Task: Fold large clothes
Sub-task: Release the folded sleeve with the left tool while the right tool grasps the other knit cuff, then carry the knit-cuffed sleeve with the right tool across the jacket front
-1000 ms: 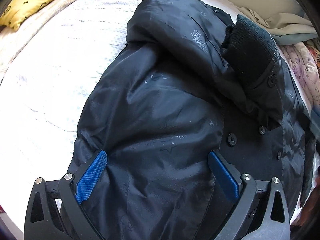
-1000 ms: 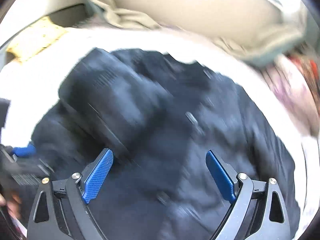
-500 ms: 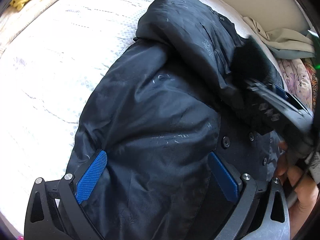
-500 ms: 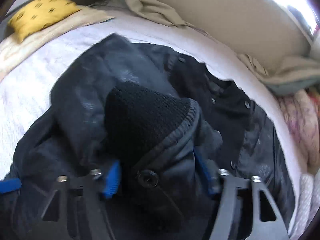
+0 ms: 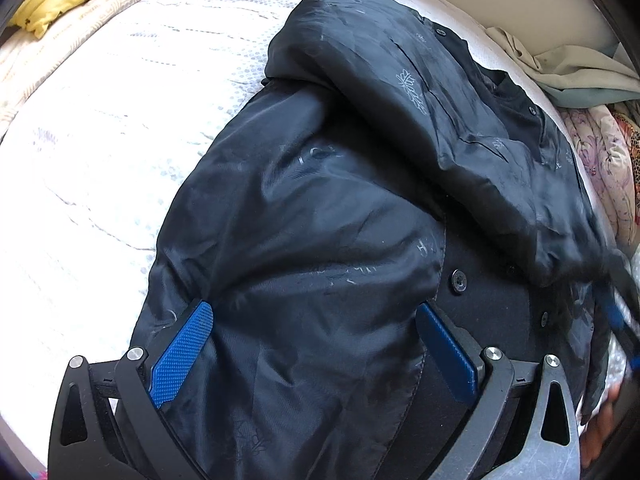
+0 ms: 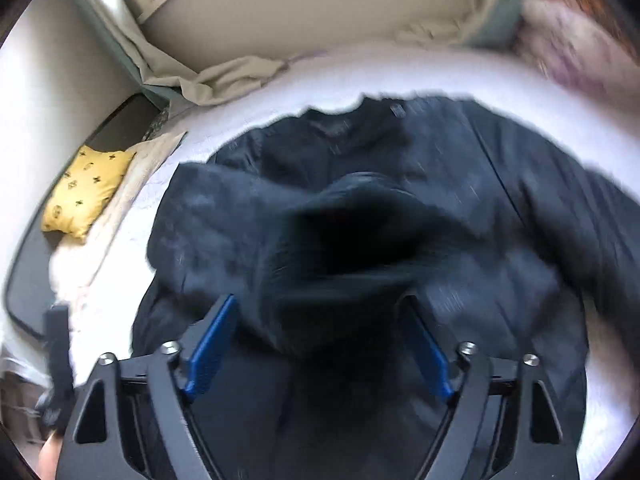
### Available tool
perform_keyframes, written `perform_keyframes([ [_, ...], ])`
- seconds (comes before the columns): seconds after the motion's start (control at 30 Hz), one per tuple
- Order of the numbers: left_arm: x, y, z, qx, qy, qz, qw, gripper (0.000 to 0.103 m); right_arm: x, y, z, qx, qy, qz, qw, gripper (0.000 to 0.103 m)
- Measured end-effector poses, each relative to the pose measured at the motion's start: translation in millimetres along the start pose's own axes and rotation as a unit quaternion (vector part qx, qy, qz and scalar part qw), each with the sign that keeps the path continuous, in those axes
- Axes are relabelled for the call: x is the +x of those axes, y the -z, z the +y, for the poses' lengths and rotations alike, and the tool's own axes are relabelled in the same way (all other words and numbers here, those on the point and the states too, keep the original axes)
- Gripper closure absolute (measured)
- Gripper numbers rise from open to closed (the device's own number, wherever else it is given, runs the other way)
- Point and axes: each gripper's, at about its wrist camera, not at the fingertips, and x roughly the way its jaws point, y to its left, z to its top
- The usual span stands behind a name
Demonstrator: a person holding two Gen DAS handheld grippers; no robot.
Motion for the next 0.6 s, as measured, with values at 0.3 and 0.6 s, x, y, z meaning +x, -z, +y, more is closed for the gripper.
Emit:
perform_keyframes([
  [0.3, 1.6, -12.2, -1.3, -0.018, 0.011, 0.001, 0.9998, 0.0, -61.6, 1.6, -108.8, 0.193, -0.12, -0.014, 0.974, 0.018],
  [0.6, 0.1, -15.6, 2.6, -0.015, 0.018, -0.001, 0.9997, 0.0, -2.1, -17.4, -124.0, 0.247, -0.163, 0.067, 0.953, 0.036],
])
